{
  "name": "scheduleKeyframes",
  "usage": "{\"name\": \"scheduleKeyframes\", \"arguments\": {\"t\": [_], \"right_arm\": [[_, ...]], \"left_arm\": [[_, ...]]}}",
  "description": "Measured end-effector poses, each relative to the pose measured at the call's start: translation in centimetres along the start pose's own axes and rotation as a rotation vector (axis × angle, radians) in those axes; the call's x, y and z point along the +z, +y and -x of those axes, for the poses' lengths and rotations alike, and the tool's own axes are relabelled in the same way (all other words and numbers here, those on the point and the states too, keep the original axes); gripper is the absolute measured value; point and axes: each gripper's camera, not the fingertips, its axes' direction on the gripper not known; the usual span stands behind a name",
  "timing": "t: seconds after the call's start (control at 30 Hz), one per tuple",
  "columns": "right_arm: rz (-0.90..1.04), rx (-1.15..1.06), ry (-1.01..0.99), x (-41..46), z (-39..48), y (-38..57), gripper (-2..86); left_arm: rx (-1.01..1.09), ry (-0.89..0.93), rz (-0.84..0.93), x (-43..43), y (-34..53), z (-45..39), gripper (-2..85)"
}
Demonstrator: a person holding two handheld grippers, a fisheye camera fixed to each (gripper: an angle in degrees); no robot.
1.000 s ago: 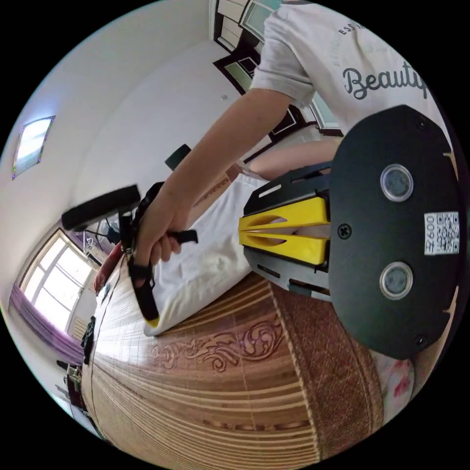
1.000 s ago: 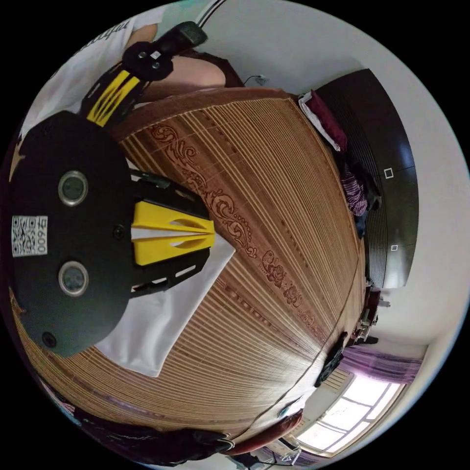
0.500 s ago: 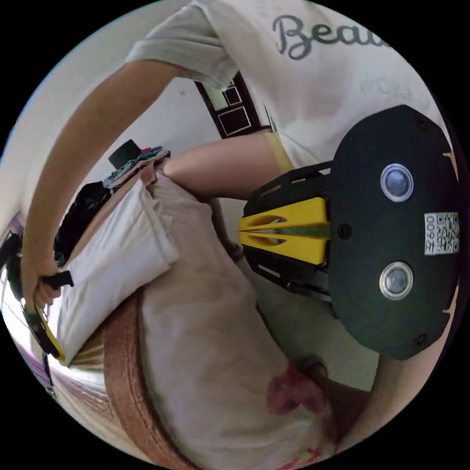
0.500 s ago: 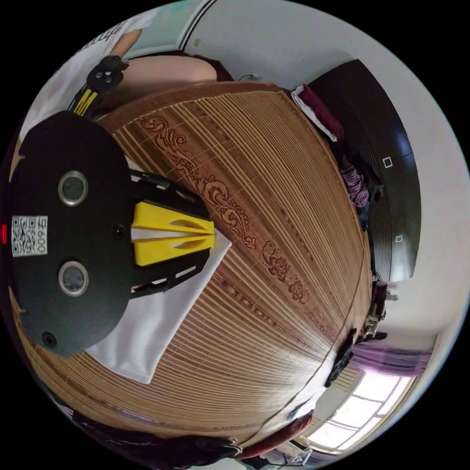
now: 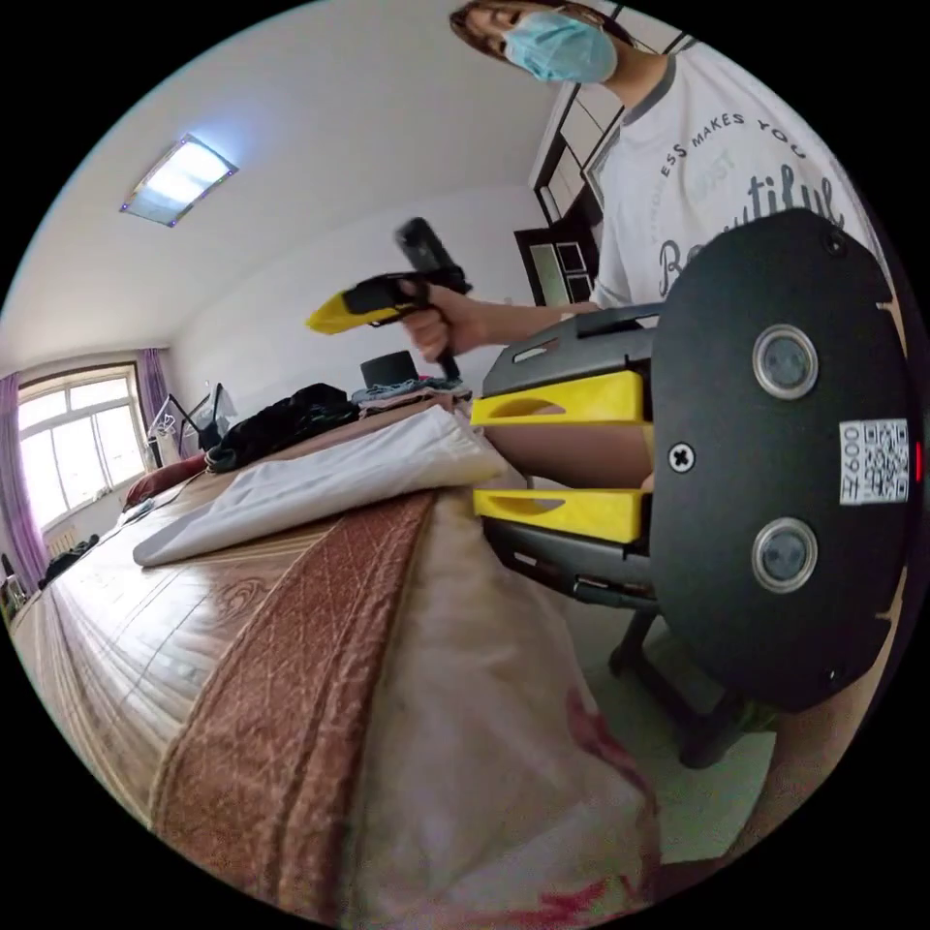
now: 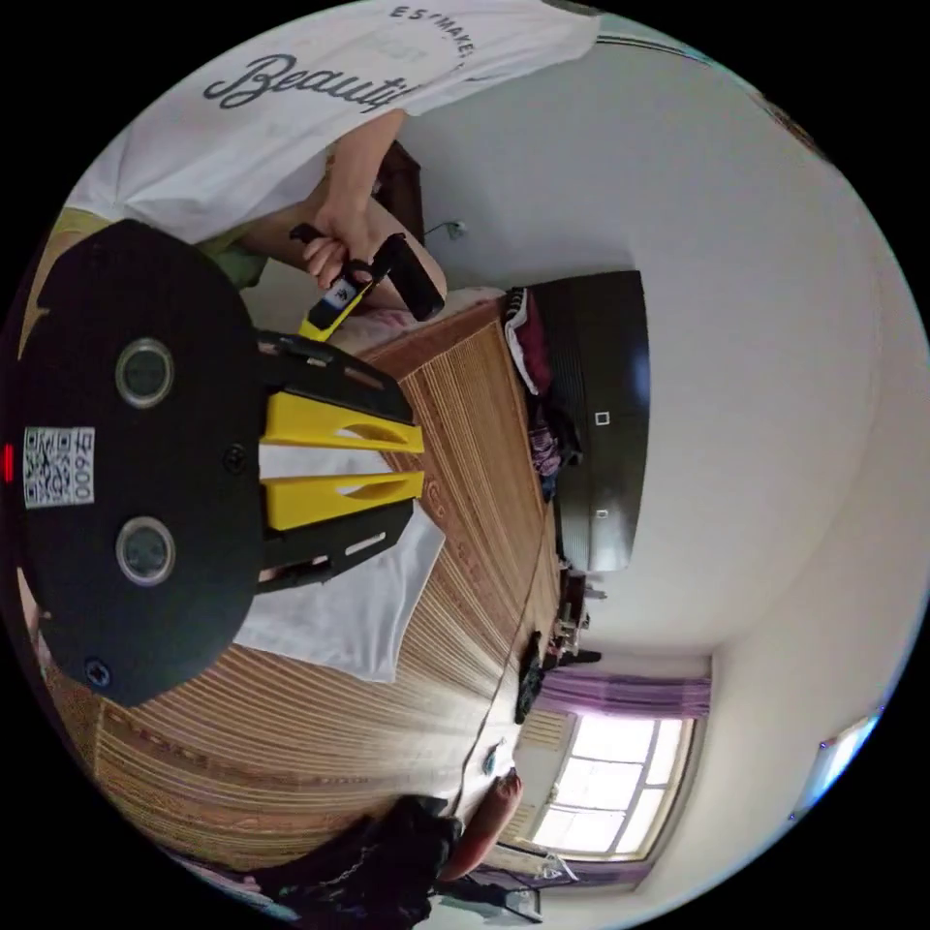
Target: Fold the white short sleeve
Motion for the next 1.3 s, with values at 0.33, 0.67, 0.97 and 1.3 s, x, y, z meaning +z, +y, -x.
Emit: {"name": "scheduleKeyframes", "arguments": {"t": [0.33, 0.67, 0.97, 1.3], "right_arm": [[0.158, -0.366, 0.279, -2.9, 16.2, 15.2, 12.5], [0.359, -0.72, 0.523, 7.9, 25.4, 21.6, 4.0], [0.306, -0.523, 0.372, 4.3, 23.8, 22.0, -0.8], [0.281, -0.46, 0.282, 2.0, 24.5, 22.5, -0.8]], "left_arm": [[-0.196, 0.091, -0.105, -2.0, 4.3, 3.0, 2.5], [-0.26, 0.107, -0.144, 1.3, 15.4, 2.6, 2.8], [0.357, -0.404, -0.123, 4.7, 33.7, -5.7, 5.3], [1.801, -0.979, 0.249, 34.1, 67.7, -11.4, 13.5]]}}
